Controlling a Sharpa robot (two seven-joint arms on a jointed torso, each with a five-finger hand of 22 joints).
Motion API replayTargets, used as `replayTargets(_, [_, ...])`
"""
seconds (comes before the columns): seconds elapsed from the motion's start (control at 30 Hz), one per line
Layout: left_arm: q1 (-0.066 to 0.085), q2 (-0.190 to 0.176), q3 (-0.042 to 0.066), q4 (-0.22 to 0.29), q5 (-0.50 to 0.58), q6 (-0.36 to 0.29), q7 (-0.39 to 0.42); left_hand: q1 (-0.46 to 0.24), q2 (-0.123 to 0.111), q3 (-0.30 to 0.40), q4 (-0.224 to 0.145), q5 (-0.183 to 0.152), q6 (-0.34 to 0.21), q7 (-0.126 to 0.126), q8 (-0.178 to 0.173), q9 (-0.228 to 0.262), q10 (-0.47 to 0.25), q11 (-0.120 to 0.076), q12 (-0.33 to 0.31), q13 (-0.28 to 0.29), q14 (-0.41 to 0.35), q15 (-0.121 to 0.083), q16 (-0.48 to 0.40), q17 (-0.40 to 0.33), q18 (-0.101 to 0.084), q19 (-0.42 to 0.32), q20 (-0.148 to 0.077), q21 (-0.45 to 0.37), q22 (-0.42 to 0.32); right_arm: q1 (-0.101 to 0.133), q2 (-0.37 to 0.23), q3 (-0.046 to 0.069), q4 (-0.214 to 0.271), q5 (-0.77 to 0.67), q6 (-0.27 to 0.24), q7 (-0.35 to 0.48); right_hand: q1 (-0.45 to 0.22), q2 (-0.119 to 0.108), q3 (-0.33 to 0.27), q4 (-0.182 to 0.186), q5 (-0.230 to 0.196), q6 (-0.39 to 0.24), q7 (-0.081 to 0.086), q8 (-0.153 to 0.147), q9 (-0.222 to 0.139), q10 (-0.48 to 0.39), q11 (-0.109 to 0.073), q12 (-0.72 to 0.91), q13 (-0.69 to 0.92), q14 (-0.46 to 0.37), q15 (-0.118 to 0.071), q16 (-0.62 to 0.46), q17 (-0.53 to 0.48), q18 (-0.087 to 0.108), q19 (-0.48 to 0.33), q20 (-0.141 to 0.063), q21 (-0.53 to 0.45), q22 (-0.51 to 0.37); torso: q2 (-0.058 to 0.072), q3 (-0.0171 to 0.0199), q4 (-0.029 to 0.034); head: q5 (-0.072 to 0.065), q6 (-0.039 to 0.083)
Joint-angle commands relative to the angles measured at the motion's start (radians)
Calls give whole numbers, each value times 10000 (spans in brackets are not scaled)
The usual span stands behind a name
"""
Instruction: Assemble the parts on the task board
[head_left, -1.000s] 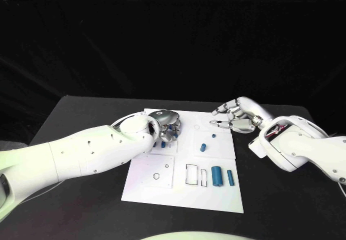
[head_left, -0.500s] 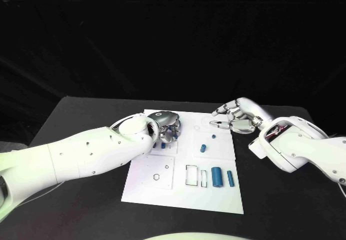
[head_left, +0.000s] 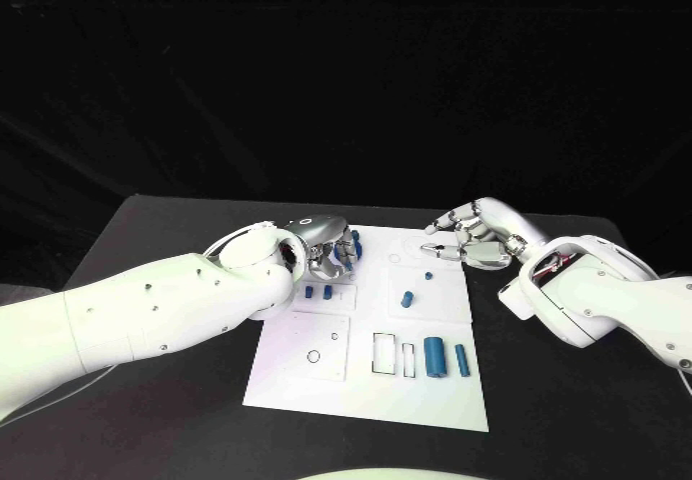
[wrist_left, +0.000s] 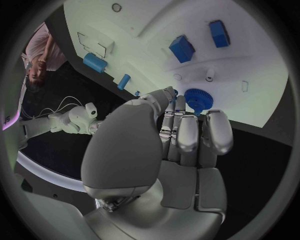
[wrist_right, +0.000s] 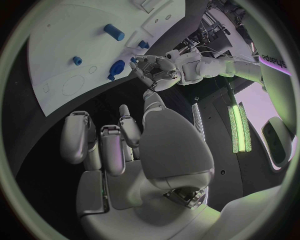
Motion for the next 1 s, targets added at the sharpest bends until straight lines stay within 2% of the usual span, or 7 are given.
replayTargets(0.03, [5,-241,43,219,361,-63,-53,-57,28,-11,-58,-22,66,-6,-66,-7,61,-9,-46,-7,86,0,61,-16,-81,66,16,63,223,-9,-4,0,-3,-67,73,89,-40,50,-61,-11,63,-27,-35,61,-10,-39,-17,-29,16,571,-82,-43,706,100,-55,-1,-34,564,-5,4,3,10,-7])
replayTargets(0.27, [4,-670,73,292,508,114,-137,-80,18,-12,-61,-32,87,-8,-75,-12,92,-11,-69,-5,83,0,40,-59,-85,79,16,76,239,-11,-19,0,-4,-67,78,88,-40,50,-61,-11,63,-27,-35,61,-10,-39,-17,-29,16,571,-82,-43,706,100,-55,-1,-34,564,6,-5,1,16,-1])
replayTargets(0.5, [-1,-888,70,221,554,162,-167,-85,17,-11,-61,-34,91,-9,-77,-13,98,-12,-74,-5,82,0,36,-67,-85,80,16,77,239,-15,-26,0,-3,-67,79,89,-40,50,-61,-11,63,-27,-35,61,-10,-39,-17,-29,16,571,-82,-43,706,100,-55,-1,-34,564,12,4,-13,30,-1])
replayTargets(0.73, [-4,-947,65,184,581,238,-203,-91,16,-11,-62,-37,97,-10,-79,-15,106,-14,-80,-4,84,-1,40,-63,-87,87,16,83,247,-19,-31,0,-1,-67,78,90,-40,50,-61,-11,63,-27,-35,61,-10,-39,-17,-29,16,571,-82,-43,706,100,-55,-1,-34,564,19,13,-19,37,-16])
replayTargets(1.0, [-26,-847,42,87,614,329,-205,-101,18,-10,-61,-41,108,-13,-82,-16,120,-16,-90,-3,86,-2,40,-67,-90,96,16,93,257,-20,-31,0,9,-67,75,92,-40,50,-61,-11,63,-27,-35,61,-10,-39,-17,-29,16,571,-82,-43,706,100,-55,-1,-34,564,22,14,-23,40,-35])
